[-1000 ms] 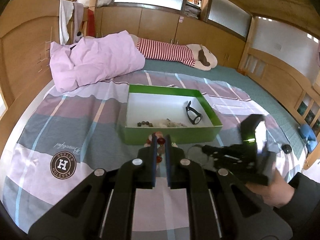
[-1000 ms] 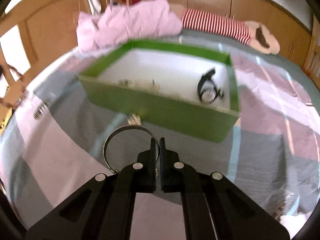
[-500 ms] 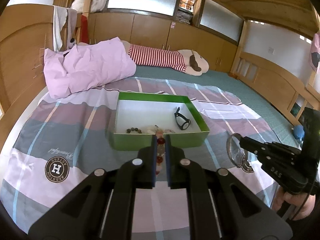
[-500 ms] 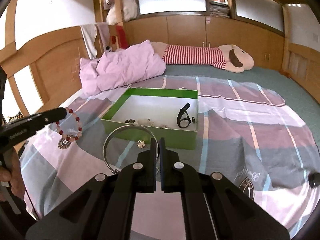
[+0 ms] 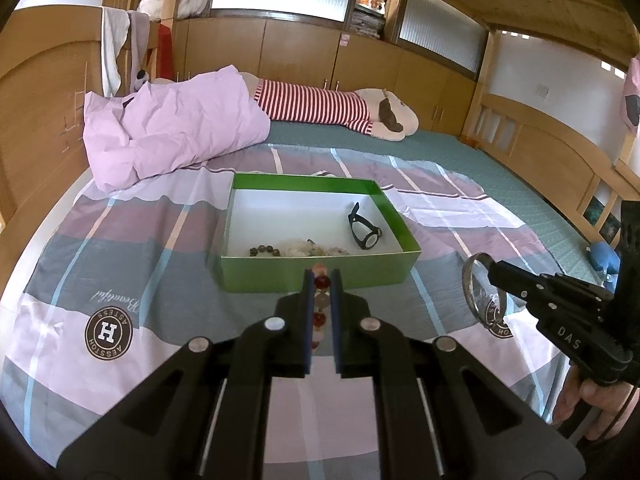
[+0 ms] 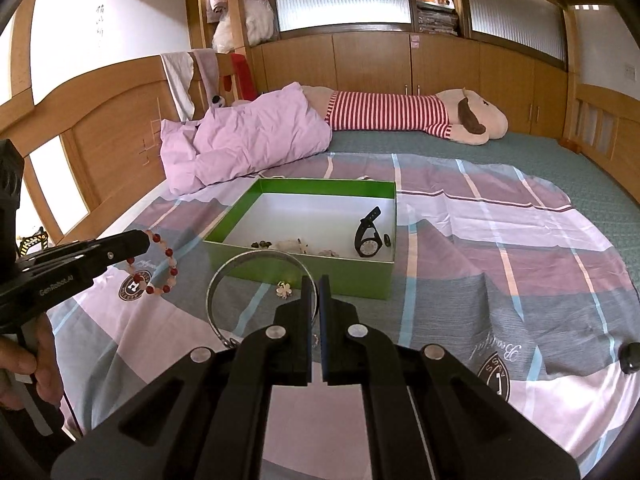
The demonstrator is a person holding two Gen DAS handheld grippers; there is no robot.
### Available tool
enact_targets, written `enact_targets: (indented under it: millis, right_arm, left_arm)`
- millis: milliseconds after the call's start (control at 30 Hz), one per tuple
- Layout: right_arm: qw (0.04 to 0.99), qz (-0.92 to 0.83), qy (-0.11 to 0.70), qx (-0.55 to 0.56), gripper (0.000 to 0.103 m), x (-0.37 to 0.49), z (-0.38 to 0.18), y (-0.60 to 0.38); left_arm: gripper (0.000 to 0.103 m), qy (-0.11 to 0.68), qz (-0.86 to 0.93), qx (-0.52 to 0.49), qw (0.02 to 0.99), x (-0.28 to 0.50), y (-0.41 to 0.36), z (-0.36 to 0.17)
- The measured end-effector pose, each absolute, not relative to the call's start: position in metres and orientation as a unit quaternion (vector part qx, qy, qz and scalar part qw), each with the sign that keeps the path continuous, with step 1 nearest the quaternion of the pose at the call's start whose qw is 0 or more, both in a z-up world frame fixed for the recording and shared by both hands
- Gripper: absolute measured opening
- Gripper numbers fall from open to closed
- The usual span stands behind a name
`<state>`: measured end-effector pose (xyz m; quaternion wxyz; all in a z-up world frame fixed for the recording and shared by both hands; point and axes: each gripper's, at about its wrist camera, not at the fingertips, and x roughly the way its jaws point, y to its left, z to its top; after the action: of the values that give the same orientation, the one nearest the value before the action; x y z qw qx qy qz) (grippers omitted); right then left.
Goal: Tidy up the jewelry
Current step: 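Carry the bracelet and bangle with both grippers over the green box, then open both grippers to drop the bracelet and bangle into the box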
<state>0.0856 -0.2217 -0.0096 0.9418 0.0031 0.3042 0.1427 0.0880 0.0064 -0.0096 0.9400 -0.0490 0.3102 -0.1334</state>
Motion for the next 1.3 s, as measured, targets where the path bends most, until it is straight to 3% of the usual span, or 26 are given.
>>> enact_targets:
  millis: [600, 1100, 1300]
  right_arm:
    - [0.945, 0.139, 0.297, 0.001, 0.003, 0.130, -0.008, -0.220]
    - [0.941, 0.126, 0.315, 0.014, 0.003, 0.230, -0.031, -0.208]
    - [0.934, 0.112, 0.339, 0.022, 0.003, 0.278, -0.062, -0.196]
  left_arm:
    - [0.008, 0.319, -0.124, -0.047, 0.938, 0.125, -0.004, -0.014]
    - [0.008, 0.333, -0.105, -0.057, 0.935, 0.218, -0.018, -0.009]
    - [0.008, 0.369, -0.094, -0.060, 0.923, 0.273, -0.023, -0.043]
